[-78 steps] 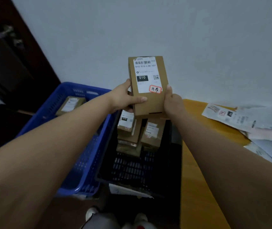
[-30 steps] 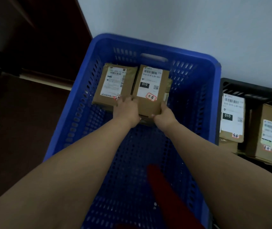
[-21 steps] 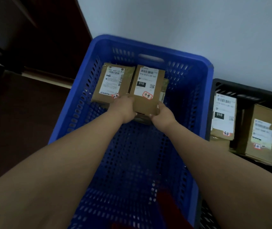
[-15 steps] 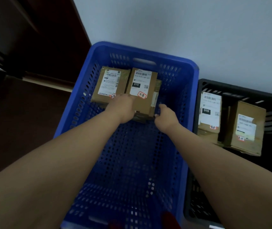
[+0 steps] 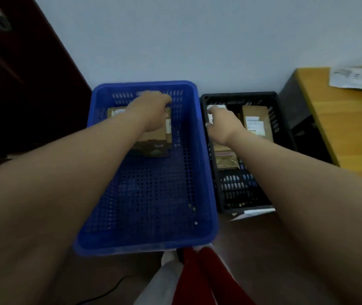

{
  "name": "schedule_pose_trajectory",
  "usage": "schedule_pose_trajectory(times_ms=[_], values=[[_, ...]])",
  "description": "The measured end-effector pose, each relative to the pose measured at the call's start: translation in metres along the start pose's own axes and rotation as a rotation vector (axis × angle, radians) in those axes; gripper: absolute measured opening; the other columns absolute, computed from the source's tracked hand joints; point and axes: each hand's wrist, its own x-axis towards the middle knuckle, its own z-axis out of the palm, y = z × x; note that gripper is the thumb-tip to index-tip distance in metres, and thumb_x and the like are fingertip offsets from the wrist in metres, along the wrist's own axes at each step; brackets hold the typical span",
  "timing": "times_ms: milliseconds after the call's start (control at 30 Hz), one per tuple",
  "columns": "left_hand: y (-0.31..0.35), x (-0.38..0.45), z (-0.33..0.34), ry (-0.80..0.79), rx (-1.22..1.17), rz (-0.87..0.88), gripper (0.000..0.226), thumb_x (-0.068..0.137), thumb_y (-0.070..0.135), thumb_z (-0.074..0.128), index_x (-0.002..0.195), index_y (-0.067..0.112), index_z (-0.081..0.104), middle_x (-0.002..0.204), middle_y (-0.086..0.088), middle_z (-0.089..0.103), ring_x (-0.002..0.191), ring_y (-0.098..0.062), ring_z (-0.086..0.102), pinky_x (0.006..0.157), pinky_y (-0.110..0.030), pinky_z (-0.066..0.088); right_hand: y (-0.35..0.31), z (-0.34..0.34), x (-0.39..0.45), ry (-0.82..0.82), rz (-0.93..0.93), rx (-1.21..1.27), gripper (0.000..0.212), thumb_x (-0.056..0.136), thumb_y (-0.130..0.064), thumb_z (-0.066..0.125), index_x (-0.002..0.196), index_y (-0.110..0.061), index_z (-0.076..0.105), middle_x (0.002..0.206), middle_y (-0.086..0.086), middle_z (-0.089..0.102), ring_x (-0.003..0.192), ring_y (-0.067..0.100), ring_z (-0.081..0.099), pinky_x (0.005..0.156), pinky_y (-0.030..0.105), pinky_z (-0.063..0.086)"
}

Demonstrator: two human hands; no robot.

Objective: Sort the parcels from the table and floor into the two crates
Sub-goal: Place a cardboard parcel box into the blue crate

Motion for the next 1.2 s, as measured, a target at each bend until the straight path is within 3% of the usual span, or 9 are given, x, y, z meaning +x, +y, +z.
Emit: schedule_pose_trajectory(times_ms=[133, 367, 467, 600, 833, 1200], values=[[0.063, -0.008, -0.037, 0.082, 0.033, 0.133, 0.047, 0.098, 0.021, 0.048, 0.144, 0.014, 0.04, 0.139, -0.015, 0.045, 0.128, -0.034, 0.04, 0.103, -0.049, 0.04, 0.009, -0.042, -0.041, 0.105, 0.008, -0.051, 0.043, 0.096, -0.018, 0.051, 0.136, -0.004, 0.043, 0.136, 0.019, 0.048, 0.125, 0.036, 0.046, 0.102, 0.041, 0.041], [0.197, -0.02, -0.044, 0.104, 0.094, 0.382, 0.041, 0.093, 0.017, 0.049, 0.133, 0.016, 0.048, 0.127, -0.012, 0.05, 0.119, -0.031, 0.043, 0.092, -0.046, 0.045, 0.076, -0.105, -0.108, 0.207, 0.061, -0.156, 0.041, 0.095, -0.02, 0.051, 0.134, -0.005, 0.045, 0.132, 0.018, 0.05, 0.121, 0.035, 0.047, 0.095, 0.042, 0.045], [0.262, -0.016, -0.049, 0.132, 0.152, 0.409, 0.042, 0.094, 0.019, 0.05, 0.136, 0.016, 0.047, 0.131, -0.013, 0.048, 0.123, -0.033, 0.04, 0.095, -0.049, 0.045, 0.121, -0.147, -0.136, 0.295, 0.103, -0.185, 0.038, 0.094, -0.019, 0.052, 0.129, -0.006, 0.047, 0.129, 0.019, 0.052, 0.118, 0.035, 0.049, 0.09, 0.038, 0.044], [0.382, -0.012, -0.049, 0.179, 0.181, 0.499, 0.045, 0.095, 0.025, 0.051, 0.138, 0.015, 0.044, 0.135, -0.014, 0.046, 0.127, -0.034, 0.039, 0.096, -0.048, 0.045, 0.203, -0.195, -0.191, 0.353, 0.159, -0.207, 0.046, 0.097, -0.023, 0.05, 0.139, -0.007, 0.04, 0.139, 0.018, 0.046, 0.128, 0.034, 0.042, 0.097, 0.04, 0.04], [0.582, -0.027, 0.005, 0.147, 0.151, 0.66, 0.047, 0.095, 0.032, 0.053, 0.138, 0.014, 0.043, 0.135, -0.012, 0.044, 0.126, -0.031, 0.038, 0.094, -0.045, 0.045, 0.377, -0.249, -0.297, 0.403, 0.421, -0.18, 0.042, 0.096, -0.022, 0.051, 0.134, -0.006, 0.042, 0.135, 0.017, 0.048, 0.124, 0.036, 0.045, 0.091, 0.041, 0.043], [0.723, 0.005, 0.044, 0.083, 0.244, 0.8, 0.05, 0.095, 0.032, 0.053, 0.14, 0.013, 0.04, 0.14, -0.012, 0.041, 0.131, -0.031, 0.034, 0.096, -0.044, 0.044, 0.517, -0.25, -0.329, 0.366, 0.575, -0.01, 0.044, 0.097, -0.023, 0.052, 0.136, -0.007, 0.042, 0.136, 0.017, 0.049, 0.126, 0.034, 0.045, 0.095, 0.042, 0.046]])
